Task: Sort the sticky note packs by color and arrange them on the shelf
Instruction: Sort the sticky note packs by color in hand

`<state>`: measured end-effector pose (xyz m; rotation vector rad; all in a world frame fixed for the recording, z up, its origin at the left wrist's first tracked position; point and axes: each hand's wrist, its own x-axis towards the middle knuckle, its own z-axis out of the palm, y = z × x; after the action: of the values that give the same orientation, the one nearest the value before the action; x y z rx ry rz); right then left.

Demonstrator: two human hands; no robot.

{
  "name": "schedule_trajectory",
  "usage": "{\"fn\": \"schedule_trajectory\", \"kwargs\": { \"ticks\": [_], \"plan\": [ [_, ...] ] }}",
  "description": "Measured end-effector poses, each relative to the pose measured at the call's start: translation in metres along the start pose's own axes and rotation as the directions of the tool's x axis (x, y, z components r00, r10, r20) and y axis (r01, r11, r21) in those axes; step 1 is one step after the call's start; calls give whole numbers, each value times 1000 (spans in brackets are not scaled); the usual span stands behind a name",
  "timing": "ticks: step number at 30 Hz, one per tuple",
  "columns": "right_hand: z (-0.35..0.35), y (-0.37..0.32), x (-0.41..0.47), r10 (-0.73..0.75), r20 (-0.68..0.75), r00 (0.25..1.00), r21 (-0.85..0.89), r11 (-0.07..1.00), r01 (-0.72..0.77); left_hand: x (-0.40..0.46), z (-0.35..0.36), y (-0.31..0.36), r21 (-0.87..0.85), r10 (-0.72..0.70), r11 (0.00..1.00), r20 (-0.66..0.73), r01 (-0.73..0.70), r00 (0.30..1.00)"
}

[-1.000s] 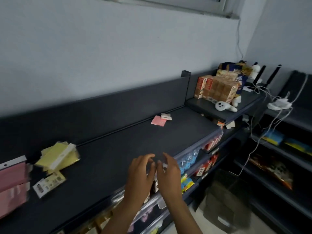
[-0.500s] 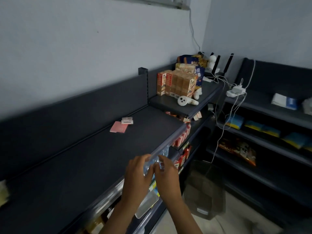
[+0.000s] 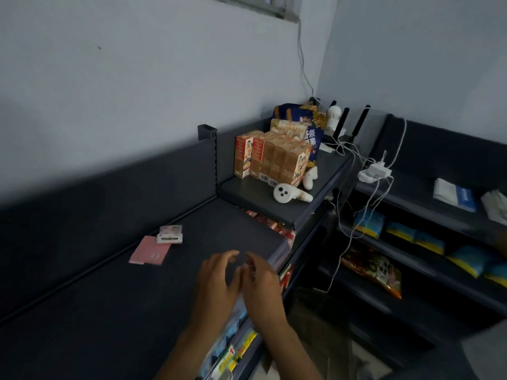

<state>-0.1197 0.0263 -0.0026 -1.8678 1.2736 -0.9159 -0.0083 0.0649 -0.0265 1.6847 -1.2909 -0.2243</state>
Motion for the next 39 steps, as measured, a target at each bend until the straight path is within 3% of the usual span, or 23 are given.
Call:
{"fn": "schedule_trajectory", "kwargs": {
  "ticks": [9, 17, 21, 24, 26, 31, 36, 39],
  "plan": [
    [42, 0, 79, -53, 33, 998, -29, 998, 54, 74, -2, -40, 59, -36, 998, 16, 35, 999],
    [91, -34, 111, -207, 218, 954, 44, 978, 202, 100, -42, -86, 148, -145, 975, -129, 163, 981],
    [126, -39, 116, -265, 351, 898, 59, 964, 261, 90, -65, -99, 161, -259, 941, -230, 299, 938],
    [151, -43, 113, -256, 492, 832, 90, 966, 244, 89, -81, -114, 334, -380, 826, -265, 454, 886],
    [160, -44, 111, -249, 561, 790, 91, 966, 241, 87, -87, -116, 344, -448, 780, -275, 523, 850],
    [167, -47, 118, -265, 589, 764, 133, 964, 231, 67, -85, -118, 238, -436, 824, -313, 515, 843],
    [167, -41, 124, -276, 604, 748, 131, 960, 249, 65, -80, -116, 169, -505, 797, -341, 580, 793],
    [168, -36, 127, -288, 606, 741, 158, 957, 243, 67, -82, -114, 247, -540, 739, -340, 627, 770]
  ]
}}
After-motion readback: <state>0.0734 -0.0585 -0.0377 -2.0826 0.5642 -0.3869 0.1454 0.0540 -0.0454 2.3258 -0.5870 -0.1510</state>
